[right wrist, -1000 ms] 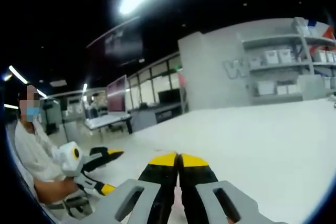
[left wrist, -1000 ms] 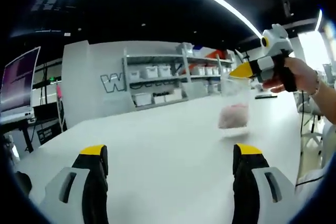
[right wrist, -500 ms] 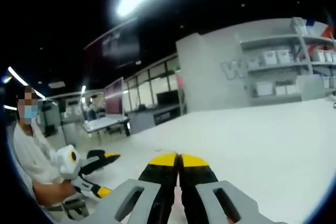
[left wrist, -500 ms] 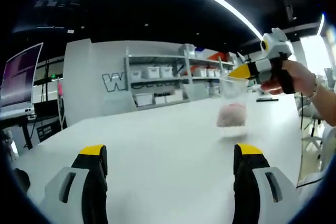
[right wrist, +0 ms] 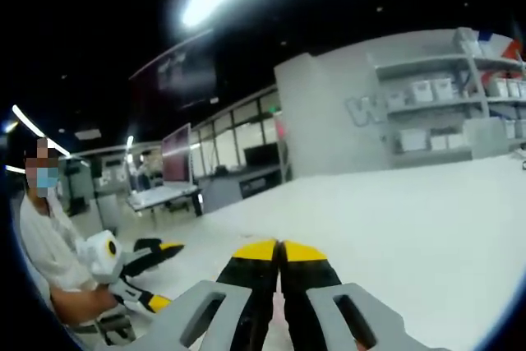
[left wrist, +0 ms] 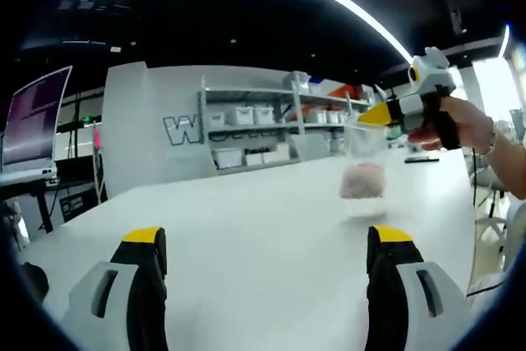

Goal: Open the resealable bag by pulling the two sides of the seal apart until the entire bag opening is separated and visibly accessible.

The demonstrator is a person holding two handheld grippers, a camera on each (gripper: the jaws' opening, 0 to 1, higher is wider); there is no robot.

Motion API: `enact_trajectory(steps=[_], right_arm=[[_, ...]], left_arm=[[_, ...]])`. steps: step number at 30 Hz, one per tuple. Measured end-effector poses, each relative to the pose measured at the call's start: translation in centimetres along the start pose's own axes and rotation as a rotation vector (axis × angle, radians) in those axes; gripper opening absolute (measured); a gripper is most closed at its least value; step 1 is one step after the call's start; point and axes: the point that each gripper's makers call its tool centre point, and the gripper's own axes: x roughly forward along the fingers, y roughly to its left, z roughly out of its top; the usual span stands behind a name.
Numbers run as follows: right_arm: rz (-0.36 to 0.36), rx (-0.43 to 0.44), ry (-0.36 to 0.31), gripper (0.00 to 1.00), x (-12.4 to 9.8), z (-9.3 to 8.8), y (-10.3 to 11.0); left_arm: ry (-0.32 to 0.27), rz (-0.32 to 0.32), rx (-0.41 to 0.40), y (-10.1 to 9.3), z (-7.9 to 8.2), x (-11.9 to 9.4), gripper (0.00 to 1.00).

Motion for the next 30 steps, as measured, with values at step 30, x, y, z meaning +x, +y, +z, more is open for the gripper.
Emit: enact_trajectory(steps=[30], right_arm=[[-0.019, 0.012, -0.022, 0.00, 1.0, 0.8, -0.6]], left_arm=[[-0.046, 0.022, -0.021, 1.2, 1.2, -0.1, 0.99]])
